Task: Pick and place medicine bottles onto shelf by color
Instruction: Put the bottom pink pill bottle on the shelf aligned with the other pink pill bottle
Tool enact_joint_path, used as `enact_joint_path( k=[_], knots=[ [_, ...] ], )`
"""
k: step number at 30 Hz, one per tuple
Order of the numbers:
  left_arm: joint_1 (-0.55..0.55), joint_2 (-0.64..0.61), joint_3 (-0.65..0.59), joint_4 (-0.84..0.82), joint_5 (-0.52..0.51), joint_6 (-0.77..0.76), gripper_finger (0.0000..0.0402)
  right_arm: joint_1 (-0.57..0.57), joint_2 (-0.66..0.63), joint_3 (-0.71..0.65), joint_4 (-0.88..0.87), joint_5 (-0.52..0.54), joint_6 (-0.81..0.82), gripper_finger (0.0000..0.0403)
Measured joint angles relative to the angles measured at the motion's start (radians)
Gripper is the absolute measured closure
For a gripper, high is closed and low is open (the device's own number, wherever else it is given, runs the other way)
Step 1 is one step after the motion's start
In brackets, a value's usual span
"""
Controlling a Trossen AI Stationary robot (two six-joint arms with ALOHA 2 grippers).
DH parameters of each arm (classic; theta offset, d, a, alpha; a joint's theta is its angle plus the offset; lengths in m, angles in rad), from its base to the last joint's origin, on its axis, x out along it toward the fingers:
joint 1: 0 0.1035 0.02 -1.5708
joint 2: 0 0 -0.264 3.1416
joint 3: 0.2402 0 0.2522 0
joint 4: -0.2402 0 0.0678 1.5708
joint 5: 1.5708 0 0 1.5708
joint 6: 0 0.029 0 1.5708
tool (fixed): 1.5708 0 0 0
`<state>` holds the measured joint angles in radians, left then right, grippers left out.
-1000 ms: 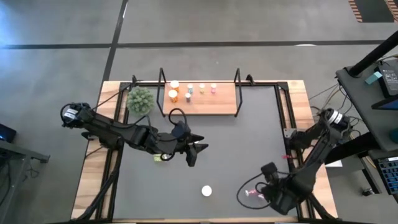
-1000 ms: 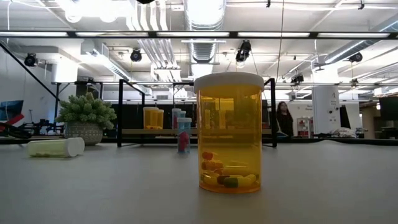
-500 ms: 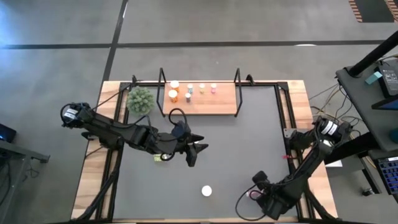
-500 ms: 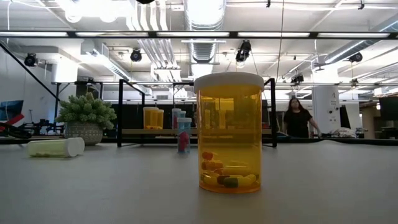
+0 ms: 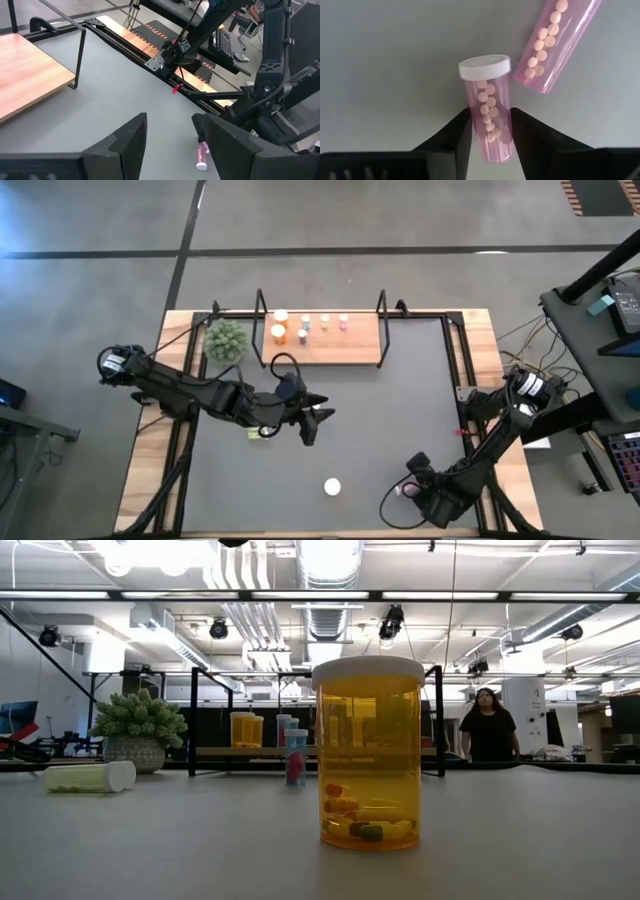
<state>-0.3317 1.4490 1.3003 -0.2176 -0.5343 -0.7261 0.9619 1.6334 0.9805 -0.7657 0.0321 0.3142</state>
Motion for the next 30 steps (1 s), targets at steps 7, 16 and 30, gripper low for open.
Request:
enact_joint_path(
  k=[7, 16, 30],
  knots=[
    [0.005, 0.000, 0.000, 0.000, -0.001, -0.001, 0.0221, 0.000, -0.031, -0.021, -0.005, -0.042, 0.029, 0.0311],
    [0.007, 0.000, 0.000, 0.005, -0.001, 0.000, 0.0221, 0.007, -0.207, -0.036, -0.143, -0.039, 0.169, 0.0310],
    [0.059, 0.010, 0.000, 0.067, -0.078, 0.185, 0.0221, -0.184, -0.706, 0.001, -0.229, 0.743, 0.263, 0.0307]
  ],
)
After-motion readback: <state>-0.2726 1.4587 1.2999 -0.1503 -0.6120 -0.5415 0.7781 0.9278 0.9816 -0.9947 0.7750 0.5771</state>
